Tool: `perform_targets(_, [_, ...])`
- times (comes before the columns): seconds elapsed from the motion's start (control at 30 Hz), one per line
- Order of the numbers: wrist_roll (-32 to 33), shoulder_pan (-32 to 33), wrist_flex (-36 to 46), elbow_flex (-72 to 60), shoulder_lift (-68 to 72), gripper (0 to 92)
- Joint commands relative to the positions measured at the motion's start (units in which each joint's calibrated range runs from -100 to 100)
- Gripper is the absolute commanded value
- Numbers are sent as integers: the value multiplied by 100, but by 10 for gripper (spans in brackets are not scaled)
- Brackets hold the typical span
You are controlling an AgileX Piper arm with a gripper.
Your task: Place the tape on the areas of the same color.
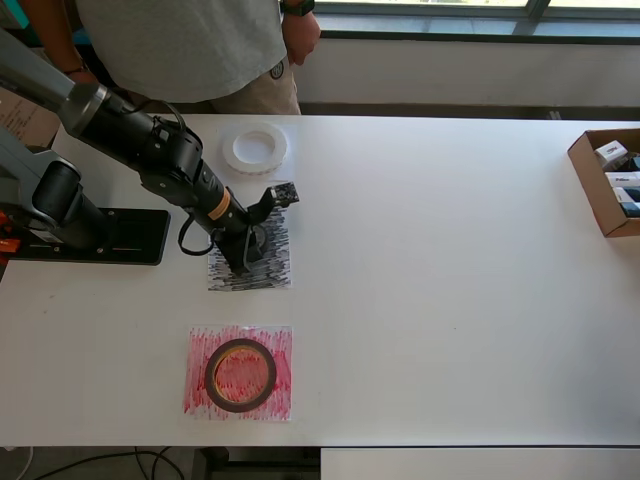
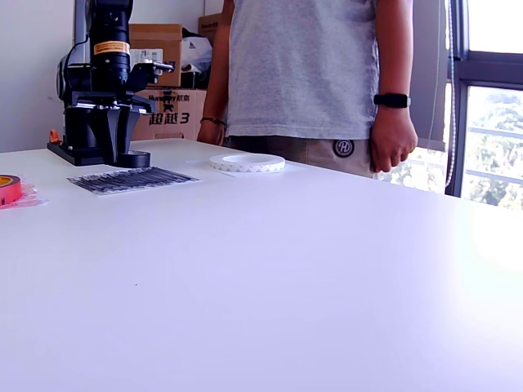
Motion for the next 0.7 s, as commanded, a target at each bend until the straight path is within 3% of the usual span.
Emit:
perform_targets(0.0, [-37, 13, -17, -32, 138, 0])
perform_targets(0.67, [-37, 21, -17, -5, 325, 0])
